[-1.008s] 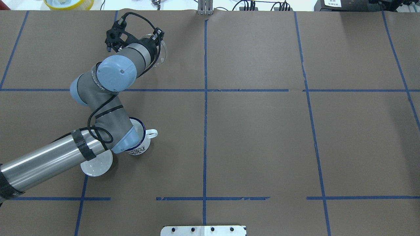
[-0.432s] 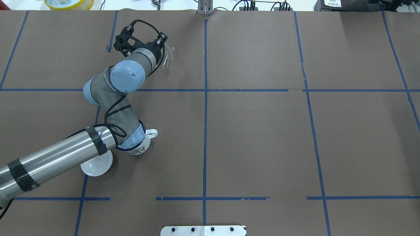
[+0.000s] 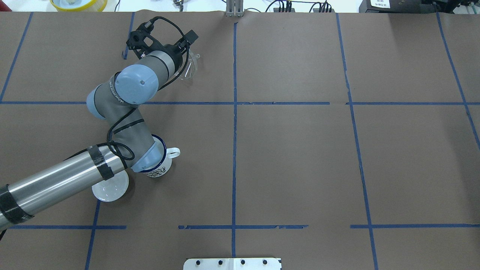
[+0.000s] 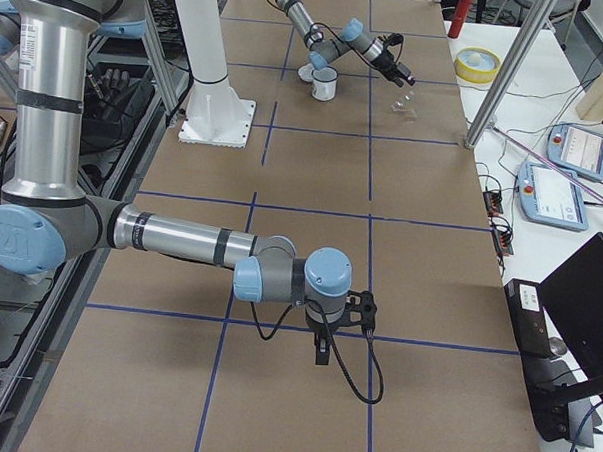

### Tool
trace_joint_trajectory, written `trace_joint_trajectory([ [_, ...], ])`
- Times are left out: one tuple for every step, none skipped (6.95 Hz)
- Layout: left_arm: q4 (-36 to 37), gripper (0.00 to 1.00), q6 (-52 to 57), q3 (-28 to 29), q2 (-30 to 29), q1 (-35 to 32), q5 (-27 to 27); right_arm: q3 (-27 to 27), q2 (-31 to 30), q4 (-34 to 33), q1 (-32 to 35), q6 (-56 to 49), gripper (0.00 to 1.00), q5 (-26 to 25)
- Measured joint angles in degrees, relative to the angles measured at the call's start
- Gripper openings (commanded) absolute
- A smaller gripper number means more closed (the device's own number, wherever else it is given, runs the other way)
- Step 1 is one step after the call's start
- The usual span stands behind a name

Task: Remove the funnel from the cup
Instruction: 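Set the funnel on the table, open the left gripper and withdraw, then lower the left gripper onto the white lid beside the mug and grasp it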

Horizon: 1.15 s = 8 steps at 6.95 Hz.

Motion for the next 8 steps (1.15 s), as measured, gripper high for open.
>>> trace_joint_trajectory([
  [5.8,1.00,4.9,-7.8,3.1,-0.7,-4.9,0.0,0.0,0.0,0.0,0.0,1.00,0.0],
  [14.0,1.00,11.3,-17.6,7.1,-1.7,-10.0,0.0,0.0,0.0,0.0,0.0,1.00,0.0],
  [23.6,1.00,19.0,-27.9,11.5,-2.5,-14.8,0.0,0.0,0.0,0.0,0.0,1.00,0.0],
  [32.2,1.00,26.7,-36.2,15.7,-3.6,-19.1,0.0,0.0,0.0,0.0,0.0,1.00,0.0],
  [37.3,1.00,33.7,-42.3,20.6,-5.0,-23.0,0.0,0.0,0.0,0.0,0.0,1.00,0.0],
  [39.2,1.00,39.9,-47.5,27.0,-6.0,-26.7,0.0,0.0,0.0,0.0,0.0,1.00,0.0],
  [39.1,1.00,43.6,-51.2,33.0,-6.0,-29.9,0.0,0.0,0.0,0.0,0.0,1.00,0.0],
  [37.3,1.00,45.1,-52.5,37.7,-5.1,-32.5,0.0,0.0,0.0,0.0,0.0,1.00,0.0],
])
